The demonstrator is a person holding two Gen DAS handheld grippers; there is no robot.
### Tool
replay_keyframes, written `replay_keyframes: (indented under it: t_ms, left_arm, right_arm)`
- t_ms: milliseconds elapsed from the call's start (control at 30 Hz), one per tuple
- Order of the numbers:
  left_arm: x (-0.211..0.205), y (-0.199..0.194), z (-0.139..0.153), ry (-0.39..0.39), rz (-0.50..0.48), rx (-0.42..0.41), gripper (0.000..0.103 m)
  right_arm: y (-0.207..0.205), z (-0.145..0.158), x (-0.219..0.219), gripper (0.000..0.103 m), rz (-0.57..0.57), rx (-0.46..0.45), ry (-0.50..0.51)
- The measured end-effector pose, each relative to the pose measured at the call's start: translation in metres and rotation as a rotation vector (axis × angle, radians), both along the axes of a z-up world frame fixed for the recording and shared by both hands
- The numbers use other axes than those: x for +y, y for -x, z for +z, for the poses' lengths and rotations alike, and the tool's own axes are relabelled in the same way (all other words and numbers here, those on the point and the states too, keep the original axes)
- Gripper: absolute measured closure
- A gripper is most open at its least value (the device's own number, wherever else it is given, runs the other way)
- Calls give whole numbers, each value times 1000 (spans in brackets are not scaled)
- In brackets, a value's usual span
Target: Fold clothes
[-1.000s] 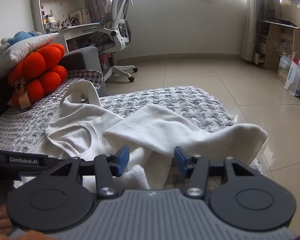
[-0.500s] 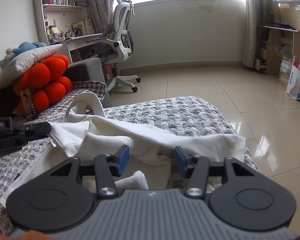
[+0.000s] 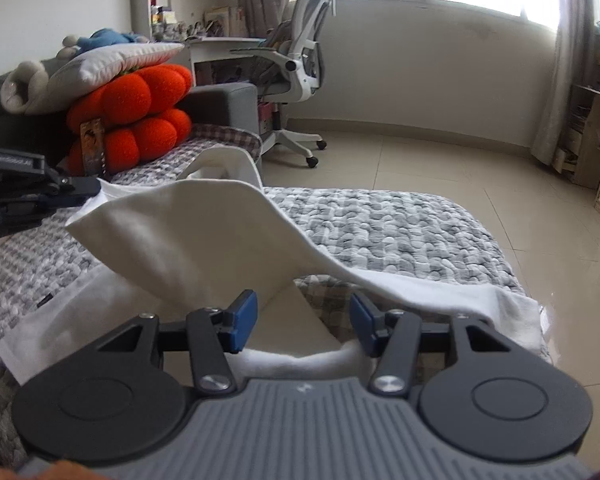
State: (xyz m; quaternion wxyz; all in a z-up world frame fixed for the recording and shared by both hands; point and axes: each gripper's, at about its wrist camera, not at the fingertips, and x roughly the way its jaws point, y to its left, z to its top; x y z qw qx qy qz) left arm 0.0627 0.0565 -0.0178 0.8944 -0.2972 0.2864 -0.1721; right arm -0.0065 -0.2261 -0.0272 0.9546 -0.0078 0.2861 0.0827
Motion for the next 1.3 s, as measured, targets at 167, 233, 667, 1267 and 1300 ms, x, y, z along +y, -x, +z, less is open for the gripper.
replay_keyframes:
  t_ms: [167,233,667,1267,1300]
  left_arm:
    - [-1,-9,-14,9,-38,88,82]
    - [-2,-10,-17,12,-51,122,59]
    - [-26,-5,-34,-152,-133,261,55]
    - [-32,11,-6,-234,-80,149,99]
    - [-31,13,-1,-238,-74,126,99]
  right_arm:
    - [-8,-11,12,47,30,55,62]
    - [-9,-12,12,47,45,67,54]
    - [-8,-27,25,47,168,248,103]
    - [-10,-7,36,98,57,139,94]
    - [-9,-2,34,98,54,132,64]
